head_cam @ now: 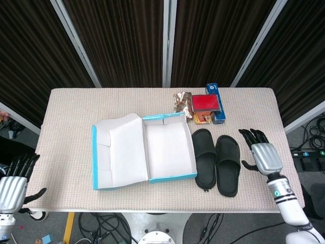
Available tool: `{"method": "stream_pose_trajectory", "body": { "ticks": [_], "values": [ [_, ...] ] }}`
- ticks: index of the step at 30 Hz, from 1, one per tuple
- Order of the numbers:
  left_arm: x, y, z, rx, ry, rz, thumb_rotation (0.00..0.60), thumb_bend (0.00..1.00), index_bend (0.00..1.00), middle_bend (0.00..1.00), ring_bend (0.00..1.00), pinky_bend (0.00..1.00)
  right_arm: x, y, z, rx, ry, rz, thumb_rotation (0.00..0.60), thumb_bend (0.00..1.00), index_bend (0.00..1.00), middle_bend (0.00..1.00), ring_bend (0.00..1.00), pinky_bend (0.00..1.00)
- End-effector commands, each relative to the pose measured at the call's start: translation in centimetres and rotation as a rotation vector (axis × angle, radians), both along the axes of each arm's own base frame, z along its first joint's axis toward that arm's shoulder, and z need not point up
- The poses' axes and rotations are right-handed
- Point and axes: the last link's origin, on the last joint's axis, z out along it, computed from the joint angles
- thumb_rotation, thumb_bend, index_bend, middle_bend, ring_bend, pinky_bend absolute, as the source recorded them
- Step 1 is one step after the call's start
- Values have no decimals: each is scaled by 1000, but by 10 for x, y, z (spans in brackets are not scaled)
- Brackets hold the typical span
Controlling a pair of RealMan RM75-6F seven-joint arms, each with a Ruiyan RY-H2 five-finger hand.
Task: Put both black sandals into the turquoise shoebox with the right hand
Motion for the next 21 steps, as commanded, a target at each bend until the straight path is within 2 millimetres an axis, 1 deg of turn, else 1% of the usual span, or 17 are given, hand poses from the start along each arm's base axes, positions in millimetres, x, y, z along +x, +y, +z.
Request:
{"method": "stream_pose_trajectory", "body": {
  "ticks": [1,3,6,13,21],
  "values": [
    [0,-5,-1,-6,2,0,600,130,67,91,0,67,27,-31,-16,101,-56,-49,600,116,4,106,0,0],
    [0,-6,-2,-9,5,-5,600,130,67,90,0,65,35,-43,-22,127,-34,-61,600,113,4,107,0,0],
    [1,-6,-2,-15,1,-5,600,130,67,91,0,62,44,-53,-34,159,10,-72,600,111,4,108,0,0],
    [2,-7,-7,-50,-15,10,600,131,67,91,0,63,64,-63,-57,278,91,-111,600,111,4,86,0,0],
    [10,-9,-10,-77,-45,-8,600,131,67,90,0,63,87,-74,-81,342,204,-151,600,111,0,67,0,0]
  ]
}}
